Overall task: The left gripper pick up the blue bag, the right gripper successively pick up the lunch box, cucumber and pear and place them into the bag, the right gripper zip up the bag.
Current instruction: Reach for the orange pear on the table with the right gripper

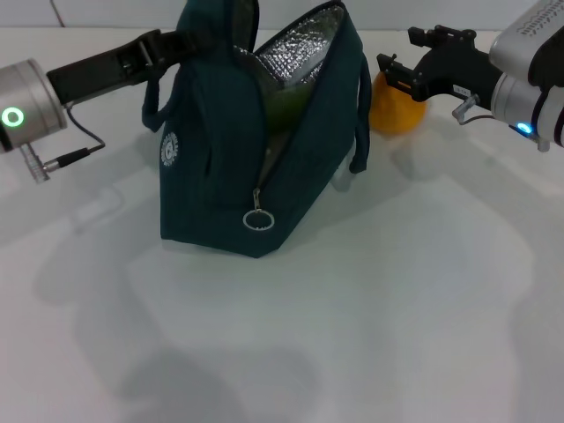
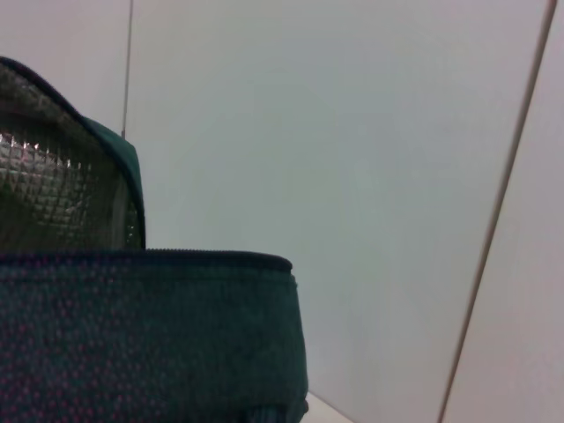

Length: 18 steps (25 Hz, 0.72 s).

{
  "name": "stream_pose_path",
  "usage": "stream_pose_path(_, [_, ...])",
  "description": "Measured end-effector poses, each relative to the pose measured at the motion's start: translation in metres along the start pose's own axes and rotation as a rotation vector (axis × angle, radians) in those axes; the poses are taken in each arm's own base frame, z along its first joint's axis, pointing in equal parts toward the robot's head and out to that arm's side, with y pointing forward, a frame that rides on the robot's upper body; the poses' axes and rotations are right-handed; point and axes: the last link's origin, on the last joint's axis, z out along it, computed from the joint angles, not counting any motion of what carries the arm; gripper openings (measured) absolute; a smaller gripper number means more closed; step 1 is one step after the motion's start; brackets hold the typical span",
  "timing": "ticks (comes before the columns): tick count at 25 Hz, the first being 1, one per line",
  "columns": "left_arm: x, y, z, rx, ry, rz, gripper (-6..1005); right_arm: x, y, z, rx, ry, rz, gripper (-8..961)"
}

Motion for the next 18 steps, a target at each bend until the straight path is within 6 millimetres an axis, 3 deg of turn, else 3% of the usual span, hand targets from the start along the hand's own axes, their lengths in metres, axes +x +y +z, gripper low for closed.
stream_pose_path(15, [0.0015, 0.0002, 0.0076, 0.002, -0.005, -0.002, 67, 0.0011, 0.0008, 0.0001, -0.004, 0.008, -0.009, 549])
stream_pose_path(17, [0.0014, 0.0001, 0.0076, 0.002, -0.005, -0.002, 67, 0.0009, 0.0007, -0.0001, -0.004, 0.005, -0.018, 374])
stream_pose_path(18, [0.0014, 0.0001, 0.0076, 0.002, -0.005, -0.003, 67, 0.0009, 0.0006, -0.0004, -0.002, 0.002, -0.028, 336])
